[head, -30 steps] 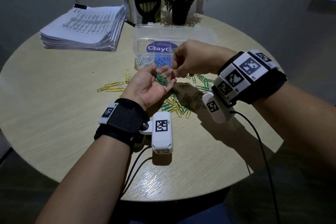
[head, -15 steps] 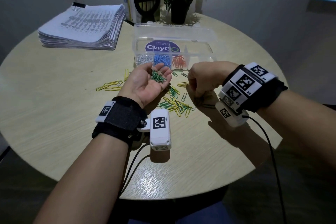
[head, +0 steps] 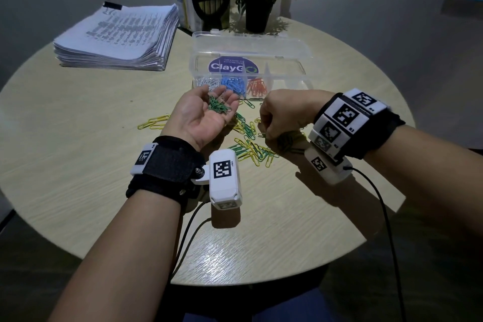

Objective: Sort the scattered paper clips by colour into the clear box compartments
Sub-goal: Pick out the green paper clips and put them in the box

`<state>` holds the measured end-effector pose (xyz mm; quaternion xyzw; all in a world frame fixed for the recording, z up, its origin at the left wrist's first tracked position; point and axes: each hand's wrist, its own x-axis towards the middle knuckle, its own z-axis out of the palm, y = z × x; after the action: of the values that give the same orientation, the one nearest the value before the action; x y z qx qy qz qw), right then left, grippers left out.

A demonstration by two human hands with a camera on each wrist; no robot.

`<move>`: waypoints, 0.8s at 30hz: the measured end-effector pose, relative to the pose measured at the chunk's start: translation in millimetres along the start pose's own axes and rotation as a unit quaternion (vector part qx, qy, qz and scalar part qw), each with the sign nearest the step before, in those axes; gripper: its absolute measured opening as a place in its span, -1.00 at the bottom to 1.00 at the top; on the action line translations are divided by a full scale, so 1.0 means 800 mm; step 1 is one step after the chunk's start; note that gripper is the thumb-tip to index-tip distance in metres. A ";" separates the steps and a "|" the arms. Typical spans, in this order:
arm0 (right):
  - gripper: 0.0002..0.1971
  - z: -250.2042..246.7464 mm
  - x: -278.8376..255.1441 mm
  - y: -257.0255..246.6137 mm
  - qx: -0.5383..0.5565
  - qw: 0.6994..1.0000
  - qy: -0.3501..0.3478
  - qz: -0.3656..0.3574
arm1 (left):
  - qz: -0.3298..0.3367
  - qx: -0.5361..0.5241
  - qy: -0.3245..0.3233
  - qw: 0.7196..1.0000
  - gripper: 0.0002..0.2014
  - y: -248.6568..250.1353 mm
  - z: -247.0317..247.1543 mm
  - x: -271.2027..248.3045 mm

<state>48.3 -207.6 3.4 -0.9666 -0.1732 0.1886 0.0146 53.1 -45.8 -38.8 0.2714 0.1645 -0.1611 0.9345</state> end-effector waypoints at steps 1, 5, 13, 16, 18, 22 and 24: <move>-0.93 -0.001 0.000 -0.002 0.025 1.000 0.008 -0.003 | -0.001 0.001 0.000 1.000 -0.65 0.000 0.000 -0.001; -0.87 -0.001 0.004 -0.010 0.123 0.992 0.024 -0.002 | 0.000 0.000 0.000 1.000 -0.65 -0.001 0.000 0.000; -0.77 0.002 0.014 -0.015 0.059 0.997 0.041 0.024 | -0.001 0.001 -0.001 1.000 -0.65 -0.001 -0.001 -0.001; -0.74 0.003 0.017 -0.017 0.061 0.997 0.049 0.022 | -0.001 0.001 -0.001 1.000 -0.65 -0.001 -0.001 -0.001; -0.68 0.004 0.018 -0.020 0.055 0.997 0.051 0.019 | 0.000 0.001 -0.001 1.000 -0.65 -0.001 0.000 -0.001; -0.65 0.004 0.018 -0.025 0.032 0.997 0.064 0.019 | 0.001 0.004 -0.001 1.000 -0.65 -0.002 0.001 -0.002; -0.64 0.004 0.018 -0.028 0.024 0.998 0.059 0.021 | 0.000 0.002 -0.002 1.000 -0.65 -0.001 0.000 -0.002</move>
<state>52.2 -181.7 -2.7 -0.9788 -0.1474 0.1353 0.0444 51.5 -46.2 -38.6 0.2731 0.1620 -0.1617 0.9343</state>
